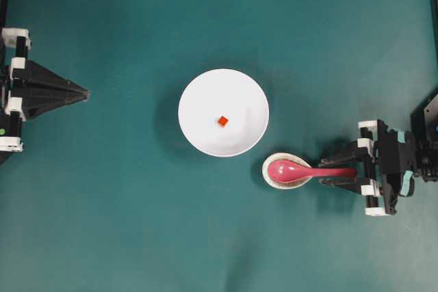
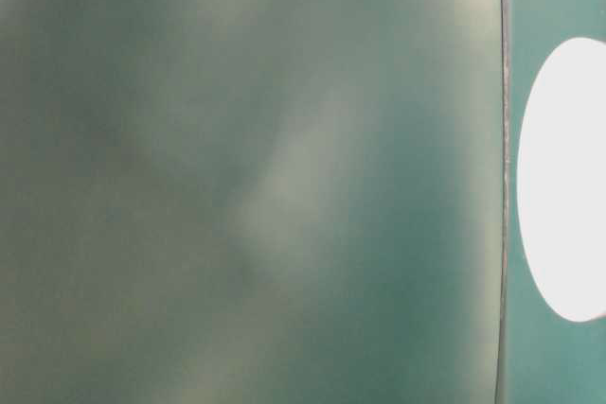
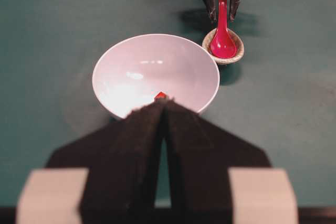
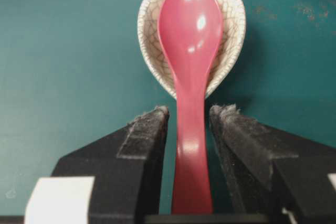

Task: Grip the spoon and scoop the red block from the bowl with right arm.
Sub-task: 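Close the right gripper on the pink spoon handle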

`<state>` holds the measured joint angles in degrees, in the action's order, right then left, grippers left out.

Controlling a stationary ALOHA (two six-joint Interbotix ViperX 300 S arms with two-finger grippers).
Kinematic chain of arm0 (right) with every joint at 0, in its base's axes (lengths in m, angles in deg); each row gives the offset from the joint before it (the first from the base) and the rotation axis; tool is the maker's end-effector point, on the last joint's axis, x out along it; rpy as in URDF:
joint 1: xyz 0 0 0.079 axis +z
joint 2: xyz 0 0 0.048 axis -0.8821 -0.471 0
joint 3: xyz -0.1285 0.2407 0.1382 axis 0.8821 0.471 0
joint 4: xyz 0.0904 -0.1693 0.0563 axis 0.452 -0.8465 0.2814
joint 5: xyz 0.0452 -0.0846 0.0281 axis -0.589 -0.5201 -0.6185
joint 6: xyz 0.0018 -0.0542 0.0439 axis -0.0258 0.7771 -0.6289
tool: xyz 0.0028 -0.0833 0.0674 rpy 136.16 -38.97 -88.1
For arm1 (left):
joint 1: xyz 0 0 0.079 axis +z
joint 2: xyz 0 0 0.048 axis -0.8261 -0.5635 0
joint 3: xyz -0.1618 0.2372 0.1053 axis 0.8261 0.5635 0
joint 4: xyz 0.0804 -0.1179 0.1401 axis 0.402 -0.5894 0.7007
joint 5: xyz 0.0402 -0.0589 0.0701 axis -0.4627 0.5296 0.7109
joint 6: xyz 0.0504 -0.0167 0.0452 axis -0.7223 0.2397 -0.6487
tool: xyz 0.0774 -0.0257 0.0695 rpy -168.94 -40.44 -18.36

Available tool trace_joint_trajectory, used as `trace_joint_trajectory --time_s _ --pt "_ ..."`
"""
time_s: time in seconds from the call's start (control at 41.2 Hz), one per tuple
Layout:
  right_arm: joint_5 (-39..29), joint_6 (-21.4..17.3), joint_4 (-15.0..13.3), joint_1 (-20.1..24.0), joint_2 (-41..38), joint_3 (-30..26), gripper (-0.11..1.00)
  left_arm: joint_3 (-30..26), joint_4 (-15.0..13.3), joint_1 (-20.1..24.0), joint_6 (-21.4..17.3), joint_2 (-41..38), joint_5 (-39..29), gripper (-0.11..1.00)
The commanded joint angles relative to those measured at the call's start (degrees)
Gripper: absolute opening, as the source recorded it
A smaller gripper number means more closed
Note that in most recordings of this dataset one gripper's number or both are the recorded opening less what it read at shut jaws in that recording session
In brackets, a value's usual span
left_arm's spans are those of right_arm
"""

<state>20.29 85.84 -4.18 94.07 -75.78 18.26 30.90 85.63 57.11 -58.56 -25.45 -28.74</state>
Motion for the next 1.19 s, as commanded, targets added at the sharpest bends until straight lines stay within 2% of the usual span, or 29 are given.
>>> trace_joint_trajectory --time_s 0.0,0.922,1.165 --pt "0.35 0.09 0.09 0.18 0.35 -0.53 0.45 -1.58 0.09 0.18 -0.09 -0.18 0.18 0.00" --pt "0.62 0.09 0.88 -0.09 0.35 -0.26 0.44 -1.58 0.09 0.18 0.53 -0.26 -0.09 0.00" --pt "0.62 0.26 0.79 -0.09 0.35 -0.18 0.29 -1.58 0.09 0.18 0.53 -0.26 -0.09 0.00"
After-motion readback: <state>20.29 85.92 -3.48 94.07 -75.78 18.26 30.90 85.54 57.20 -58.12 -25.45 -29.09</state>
